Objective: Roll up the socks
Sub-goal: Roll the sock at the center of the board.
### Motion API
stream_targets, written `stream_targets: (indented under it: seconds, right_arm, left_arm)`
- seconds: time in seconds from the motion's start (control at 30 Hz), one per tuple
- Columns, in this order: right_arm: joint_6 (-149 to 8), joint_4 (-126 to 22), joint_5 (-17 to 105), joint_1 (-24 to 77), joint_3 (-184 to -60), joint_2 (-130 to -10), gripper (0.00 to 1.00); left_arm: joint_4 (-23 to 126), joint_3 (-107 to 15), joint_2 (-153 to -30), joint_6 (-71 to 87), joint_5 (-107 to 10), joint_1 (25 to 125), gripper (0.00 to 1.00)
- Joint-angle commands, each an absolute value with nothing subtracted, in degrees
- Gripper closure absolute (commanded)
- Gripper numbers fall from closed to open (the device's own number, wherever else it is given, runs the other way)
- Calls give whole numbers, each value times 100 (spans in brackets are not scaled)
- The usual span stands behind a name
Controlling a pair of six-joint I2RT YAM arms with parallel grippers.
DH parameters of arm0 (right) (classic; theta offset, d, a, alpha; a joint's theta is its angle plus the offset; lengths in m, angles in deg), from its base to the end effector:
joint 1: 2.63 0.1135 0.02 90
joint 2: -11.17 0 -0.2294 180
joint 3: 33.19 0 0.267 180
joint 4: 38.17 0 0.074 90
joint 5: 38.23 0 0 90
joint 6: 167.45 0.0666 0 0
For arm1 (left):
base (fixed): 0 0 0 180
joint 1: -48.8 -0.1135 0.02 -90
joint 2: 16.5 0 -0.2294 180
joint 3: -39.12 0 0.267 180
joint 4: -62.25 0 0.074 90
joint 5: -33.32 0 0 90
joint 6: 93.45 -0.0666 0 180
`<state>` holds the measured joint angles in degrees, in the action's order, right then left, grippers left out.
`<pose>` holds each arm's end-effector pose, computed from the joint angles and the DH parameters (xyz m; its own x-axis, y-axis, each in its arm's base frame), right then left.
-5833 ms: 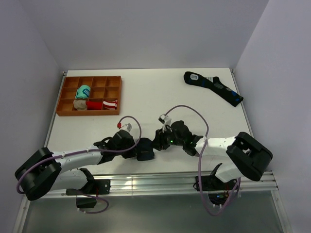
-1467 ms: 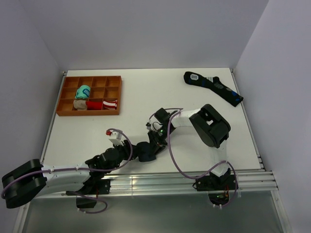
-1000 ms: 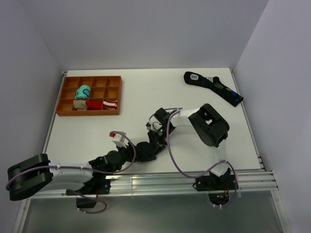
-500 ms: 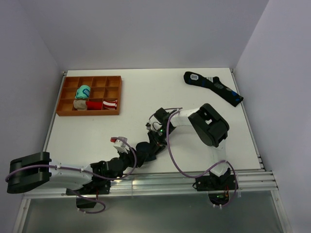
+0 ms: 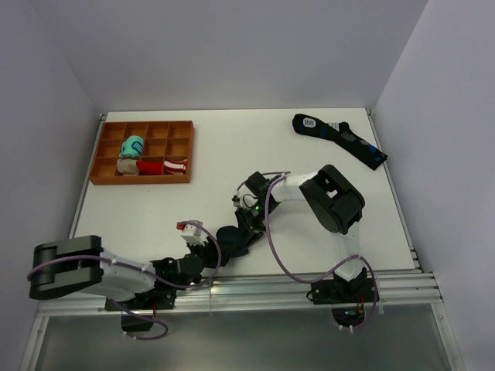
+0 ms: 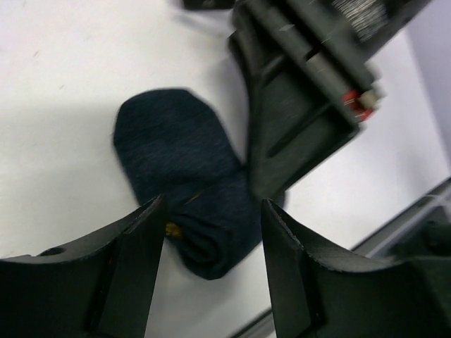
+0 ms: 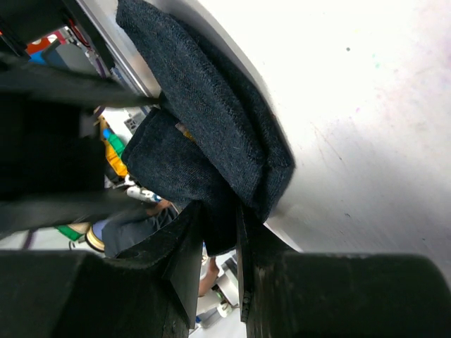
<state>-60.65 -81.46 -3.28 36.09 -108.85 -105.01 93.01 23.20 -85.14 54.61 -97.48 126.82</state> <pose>0.2282 0.2529 0.0344 -0.8661 -0.4821 0.1323 -0.1849 0.5547 0.8113 0.0869 -0.1999 0.0682 -0.5627 -0.4429 -0.6980 0.2593 0.7072 -0.6578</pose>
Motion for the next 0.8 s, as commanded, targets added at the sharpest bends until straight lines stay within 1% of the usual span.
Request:
stream_targets:
  seconds: [0.0, 0.1, 0.17, 0.33, 0.4, 0.47, 0.6, 0.63, 0.7, 0.77]
  right_arm:
    - [-6348, -8306, 756, 3604, -10673, -10713, 87]
    - [-6365, -8280, 756, 3595, -10638, -10686, 87]
    - [-6383, -8271, 756, 3595, -10594, -10678, 87]
    - [-6374, -8262, 765, 3595, -10559, -10651, 88]
    - [-6374, -8262, 765, 3595, -10568, -10651, 88]
    - [-6391, -8253, 756, 3595, -10568, -10651, 88]
    - [-6365, -8210, 756, 3595, -10533, -10651, 88]
    - [-6365, -8201, 748, 3595, -10533, -10651, 88]
    - [-6356, -8201, 739, 3595, -10533, -10642, 88]
    - [-6365, -8218, 730, 3595, -10541, -10642, 88]
  left_arm:
    - [10075, 3545, -9136, 5763, -9896, 12764, 39]
    - [10821, 3598, -9655, 5755, -9905, 12843, 40]
    - [10885, 3537, -9884, 5781, -9887, 12869, 40]
    - [11525, 3781, -9973, 5859, -9905, 12948, 41]
    - [11169, 3774, -9754, 5877, -9966, 12975, 42]
    - [10773, 3782, -9254, 5912, -10001, 13045, 41]
    - [9326, 3712, -8208, 6113, -10185, 13080, 41]
    - [9164, 3712, -7919, 6149, -10203, 13098, 40]
    - [8927, 3669, -7811, 6123, -10195, 13124, 41]
    - [8785, 3546, -7968, 6290, -10265, 13194, 41]
